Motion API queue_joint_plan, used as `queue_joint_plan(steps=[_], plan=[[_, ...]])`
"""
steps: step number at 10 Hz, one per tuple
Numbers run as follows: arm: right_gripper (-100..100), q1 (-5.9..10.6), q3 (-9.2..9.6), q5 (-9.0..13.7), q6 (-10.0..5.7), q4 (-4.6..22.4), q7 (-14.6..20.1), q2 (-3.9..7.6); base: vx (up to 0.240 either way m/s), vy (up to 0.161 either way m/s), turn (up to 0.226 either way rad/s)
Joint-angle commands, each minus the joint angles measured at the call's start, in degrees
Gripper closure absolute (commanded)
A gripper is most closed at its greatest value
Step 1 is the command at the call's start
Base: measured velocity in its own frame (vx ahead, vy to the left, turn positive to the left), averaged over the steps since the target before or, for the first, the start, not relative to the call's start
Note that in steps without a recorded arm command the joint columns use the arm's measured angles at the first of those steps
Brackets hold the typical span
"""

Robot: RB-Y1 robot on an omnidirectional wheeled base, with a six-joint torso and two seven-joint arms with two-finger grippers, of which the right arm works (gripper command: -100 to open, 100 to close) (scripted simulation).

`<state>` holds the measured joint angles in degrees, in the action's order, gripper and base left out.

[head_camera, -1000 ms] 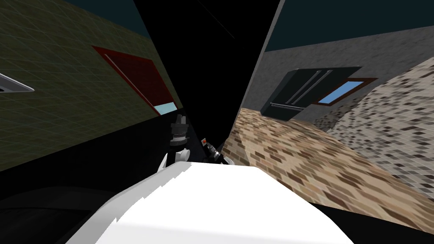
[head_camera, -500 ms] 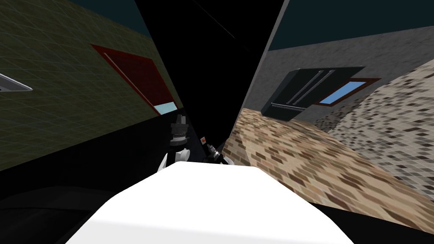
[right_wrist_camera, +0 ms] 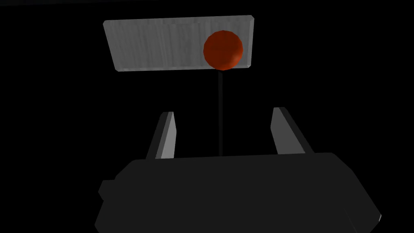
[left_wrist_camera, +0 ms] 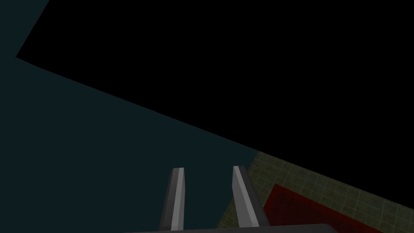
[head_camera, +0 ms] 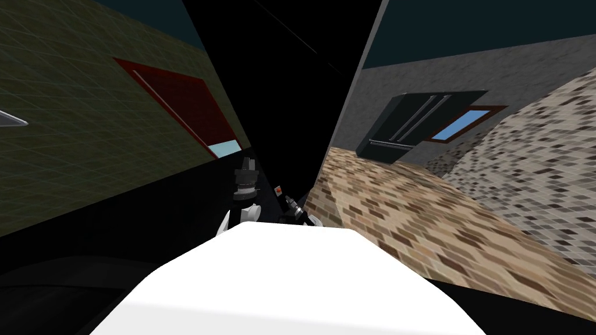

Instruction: Push the door open

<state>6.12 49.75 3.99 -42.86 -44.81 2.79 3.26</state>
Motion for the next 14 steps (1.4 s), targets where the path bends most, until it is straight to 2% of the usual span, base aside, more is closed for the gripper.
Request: queue_joint_plan(steps=[1, 2, 3, 4, 8, 11, 12, 13, 14], plan=[[-100, -0.1, -1.58, 0.42, -0.56, 0.69, -0.48, -0.47, -0.177, -0.006, -0.124], [-100, -0.24, -2.3, 0.6, -0.55, 0.73, -0.73, -1.13, -0.186, -0.006, -0.142], [-100, -0.05, -1.79, 0.47, -0.6, 0.81, -0.5, -0.82, -0.08, -0.002, -0.024], [-100, 0.02, -2.16, 0.49, -0.62, 1.03, -0.68, -0.43, 0.05, 0.067, 0.043], [-100, 0.26, -2.72, 0.46, -0.64, 1.47, -0.93, -0.56, 0.138, 0.144, 0.017], [-100, 0.51, -3.29, 0.44, -0.67, 1.93, -1.19, -1.94, 0.149, 0.151, 0.024], [-100, 0.3, -3.15, 0.43, -0.44, 1.37, -1.14, -1.43, 0.071, 0.071, -0.003], [100, 0.3, -3.15, 0.43, -0.44, 1.37, -1.14, -1.43, -0.011, -0.009, -0.002], [100, 0.3, -3.15, 0.43, -0.44, 1.37, -1.14, -1.43, -0.029, -0.029, 0.004]])
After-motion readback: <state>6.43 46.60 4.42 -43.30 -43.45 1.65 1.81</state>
